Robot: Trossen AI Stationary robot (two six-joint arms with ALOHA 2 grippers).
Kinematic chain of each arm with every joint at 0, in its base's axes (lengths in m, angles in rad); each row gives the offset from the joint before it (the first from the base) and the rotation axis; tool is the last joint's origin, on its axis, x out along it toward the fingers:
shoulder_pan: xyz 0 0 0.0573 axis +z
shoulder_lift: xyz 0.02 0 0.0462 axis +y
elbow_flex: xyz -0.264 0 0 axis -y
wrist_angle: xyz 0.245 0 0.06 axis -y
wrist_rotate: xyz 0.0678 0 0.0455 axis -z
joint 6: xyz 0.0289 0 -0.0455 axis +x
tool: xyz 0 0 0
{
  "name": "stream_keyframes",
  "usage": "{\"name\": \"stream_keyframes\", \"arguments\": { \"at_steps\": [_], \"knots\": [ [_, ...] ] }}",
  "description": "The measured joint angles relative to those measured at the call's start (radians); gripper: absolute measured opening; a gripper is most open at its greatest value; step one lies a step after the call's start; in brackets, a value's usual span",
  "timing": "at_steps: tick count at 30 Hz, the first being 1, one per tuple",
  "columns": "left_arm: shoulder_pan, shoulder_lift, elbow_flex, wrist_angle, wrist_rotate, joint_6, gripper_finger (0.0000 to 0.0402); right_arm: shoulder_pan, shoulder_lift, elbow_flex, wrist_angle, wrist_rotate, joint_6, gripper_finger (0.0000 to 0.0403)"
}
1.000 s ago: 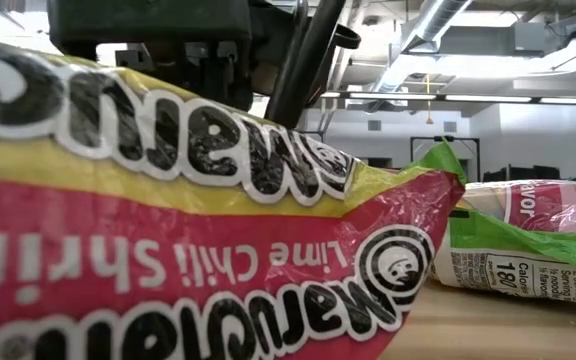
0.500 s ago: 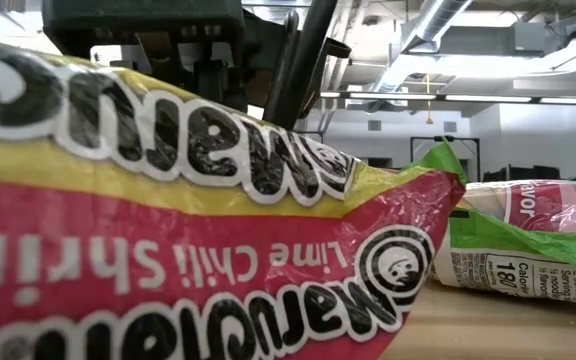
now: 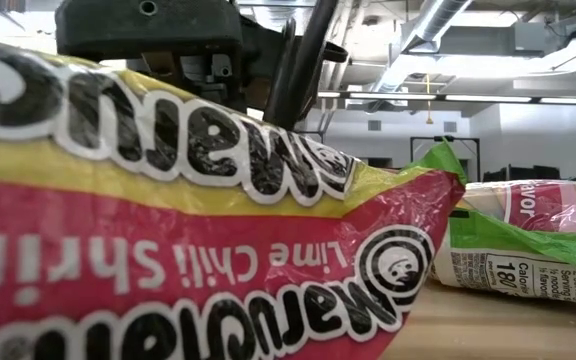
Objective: Pick & Place Food Item
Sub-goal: Put the green spoon into the white bin
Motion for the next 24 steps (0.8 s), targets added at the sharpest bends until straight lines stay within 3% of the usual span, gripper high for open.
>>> {"name": "stream_keyframes", "arguments": {
  "at_steps": [14, 24],
  "knots": [
    [-0.002, -0.194, 0.0, 0.233, -0.064, 0.115, 0.0004, 0.0, 0.0, 0.0, 0.0, 0.0, 0.008, 0.0215],
    [-0.002, -0.32, 0.0, 0.097, -0.224, 0.106, 0.0004, 0.0, 0.0, 0.0, 0.0, -0.003, 0.01, 0.0215]
  ]
}}
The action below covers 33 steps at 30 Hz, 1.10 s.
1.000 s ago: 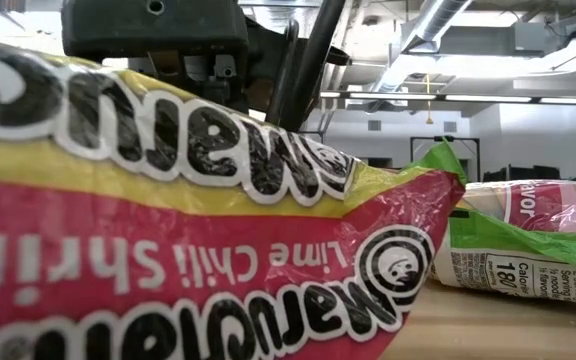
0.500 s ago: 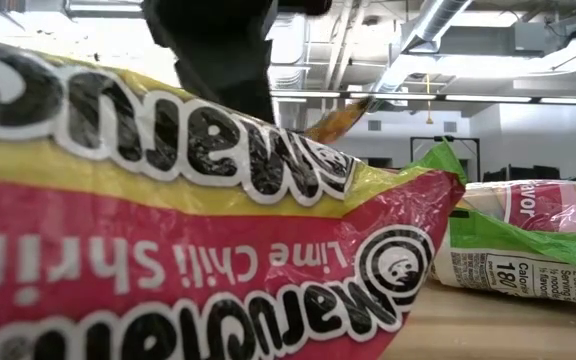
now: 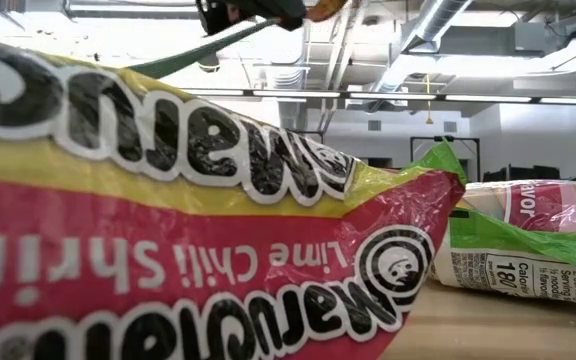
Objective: Pick & Place Food Item
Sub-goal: Put the green spoon into the white bin
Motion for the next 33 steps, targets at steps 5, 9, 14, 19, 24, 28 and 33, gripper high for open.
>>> {"name": "stream_keyframes", "arguments": {
  "at_steps": [5, 9, 14, 19, 24, 28, 33],
  "knots": [
    [0.001, -0.069, 0.001, -0.071, -0.1, 0.013, 0.0004, 0.0, 0.0, 0.0, 0.0, 0.0, 0.0, 0.0215],
    [0.012, -0.099, 0.0, -0.158, -0.186, 0.024, 0.0004, 0.0, 0.0, 0.0, 0.0, 0.0, 0.0, 0.0215],
    [0.046, -0.126, 0.002, -0.247, -0.247, 0.024, 0.0004, 0.0, 0.0, 0.0, 0.0, 0.0, -0.001, 0.0215],
    [0.092, -0.127, 0.001, -0.384, -0.267, 0.031, 0.0005, 0.0, 0.0, 0.0, 0.0, 0.0, -0.001, 0.0215],
    [0.138, -0.132, -0.03, -0.438, -0.266, 0.028, 0.0005, 0.0, 0.0, 0.0, -0.011, 0.0, -0.002, 0.0215],
    [0.169, -0.148, -0.085, -0.473, -0.265, 0.023, 0.0005, 0.0, 0.0, 0.0, -0.018, 0.0, -0.002, 0.0215],
    [0.213, -0.217, -0.202, -0.476, -0.254, -0.01, 0.0005, 0.0, 0.0, 0.0, -0.021, 0.0, -0.002, 0.0215]
  ]
}}
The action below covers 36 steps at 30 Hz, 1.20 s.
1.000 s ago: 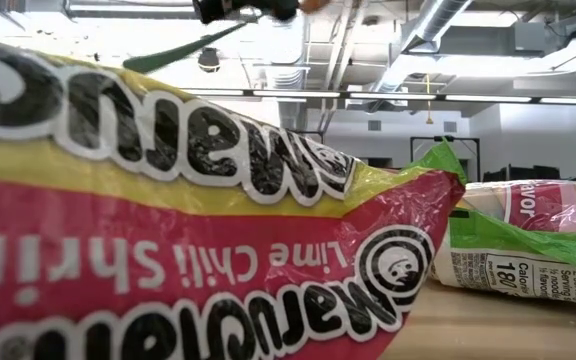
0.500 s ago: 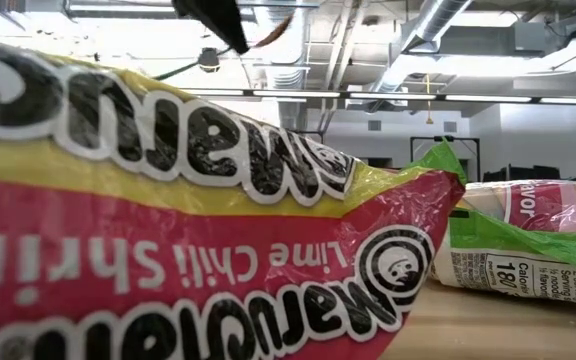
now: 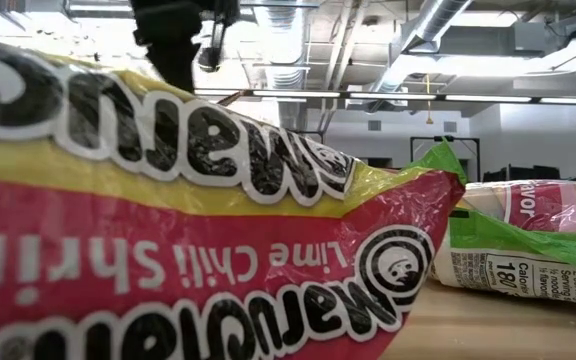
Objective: Pick & Place Food Item
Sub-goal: Put the green spoon into the white bin
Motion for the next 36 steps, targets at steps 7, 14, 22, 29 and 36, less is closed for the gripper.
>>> {"name": "stream_keyframes", "arguments": {
  "at_steps": [7, 14, 22, 29, 36],
  "knots": [
    [0.031, -0.183, -0.227, 0.123, 0.012, -0.014, 0.0005, 0.0, 0.0, 0.0, 0.0, 0.002, 0.0, 0.0215],
    [0.06, -0.312, -0.414, 0.271, 0.089, 0.041, 0.0005, -0.001, 0.002, 0.0, 0.01, 0.003, -0.001, 0.0215],
    [0.106, -0.313, -0.467, 0.271, 0.127, 0.056, 0.0005, -0.001, 0.002, 0.0, 0.014, 0.003, -0.009, 0.0215],
    [0.113, -0.312, -0.467, 0.28, 0.136, 0.061, 0.0007, -0.001, 0.002, 0.0, 0.009, 0.003, -0.009, 0.0215],
    [0.113, -0.312, -0.467, 0.28, 0.136, 0.062, 0.0009, -0.001, 0.002, 0.0, 0.006, 0.003, -0.009, 0.0215]
  ]
}}
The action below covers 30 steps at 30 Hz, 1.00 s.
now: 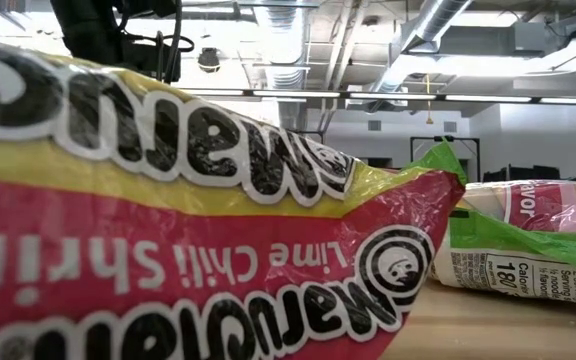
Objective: Pick & Place Food Item
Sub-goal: Put the green spoon into the white bin, then adjust the bins
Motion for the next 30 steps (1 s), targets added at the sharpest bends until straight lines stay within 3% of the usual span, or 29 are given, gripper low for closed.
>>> {"name": "stream_keyframes", "arguments": {
  "at_steps": [19, 24, 30],
  "knots": [
    [-0.002, 0.0, 0.0, 0.023, 0.002, 0.001, 0.0086, 0.0, 0.0, 0.0, -0.001, 0.0, 0.0, 0.0215],
    [-0.002, 0.0, 0.0, 0.037, 0.061, 0.001, 0.0069, 0.0, 0.0, 0.0, -0.002, 0.0, 0.0, 0.0215],
    [-0.002, 0.0, 0.0, 0.037, 0.103, 0.001, 0.0018, 0.0, 0.0, 0.0, -0.002, 0.0, 0.0, 0.0215]
  ]
}}
